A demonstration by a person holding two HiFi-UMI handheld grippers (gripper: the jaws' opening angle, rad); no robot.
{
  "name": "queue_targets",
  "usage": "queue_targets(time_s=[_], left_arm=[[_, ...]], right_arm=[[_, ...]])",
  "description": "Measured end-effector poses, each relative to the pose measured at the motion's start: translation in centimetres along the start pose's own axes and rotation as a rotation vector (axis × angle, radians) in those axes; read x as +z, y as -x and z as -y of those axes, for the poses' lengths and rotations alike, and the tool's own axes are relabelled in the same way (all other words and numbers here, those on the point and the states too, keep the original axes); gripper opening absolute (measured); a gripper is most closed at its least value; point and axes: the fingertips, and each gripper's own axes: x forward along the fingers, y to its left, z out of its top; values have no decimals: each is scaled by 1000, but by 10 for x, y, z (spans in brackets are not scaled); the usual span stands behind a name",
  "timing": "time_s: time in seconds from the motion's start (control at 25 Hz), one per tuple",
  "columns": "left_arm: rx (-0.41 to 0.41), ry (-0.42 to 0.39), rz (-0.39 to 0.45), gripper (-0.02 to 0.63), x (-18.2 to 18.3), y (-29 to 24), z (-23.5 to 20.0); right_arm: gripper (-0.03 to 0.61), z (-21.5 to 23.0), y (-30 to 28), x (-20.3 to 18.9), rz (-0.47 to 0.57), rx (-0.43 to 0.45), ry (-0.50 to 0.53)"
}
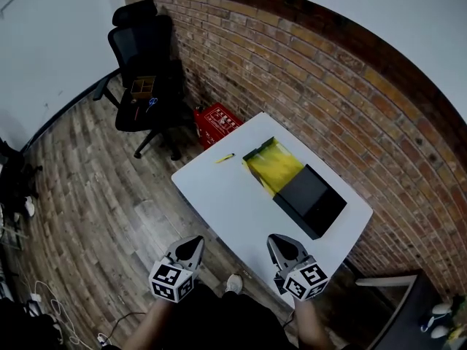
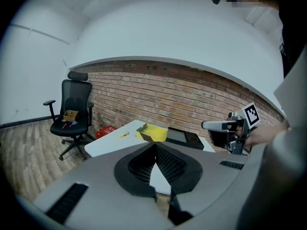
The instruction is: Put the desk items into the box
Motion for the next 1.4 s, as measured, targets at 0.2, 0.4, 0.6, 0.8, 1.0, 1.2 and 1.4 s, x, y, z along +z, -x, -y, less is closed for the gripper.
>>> queue_targets(time_s=[0.2, 0.4, 0.6, 0.8, 1.0, 1.2, 1.4], left_arm=[[28, 7, -7, 14, 3, -10, -6], [27, 20, -12, 14, 6, -20, -17], [-13, 7, -28, 14, 16, -45, -30], [-76, -6, -22, 14, 32, -78, -46], [-111, -29, -66, 14, 37, -103, -74], [-160, -63, -85, 14, 44, -136, -101], [-223, -111, -115, 14, 56, -170, -125]], right_arm=[[23, 11, -5, 1, -7, 19, -10], [23, 15, -19, 1, -21, 23, -9], [23, 18, -41, 12, -14, 15, 1], [23, 30, -61, 13, -16, -22, -23], [23, 38, -90, 20, -21, -55, -38], [23, 50, -123, 20, -44, -111, -9], [23, 57, -150, 24, -51, -175, -14]])
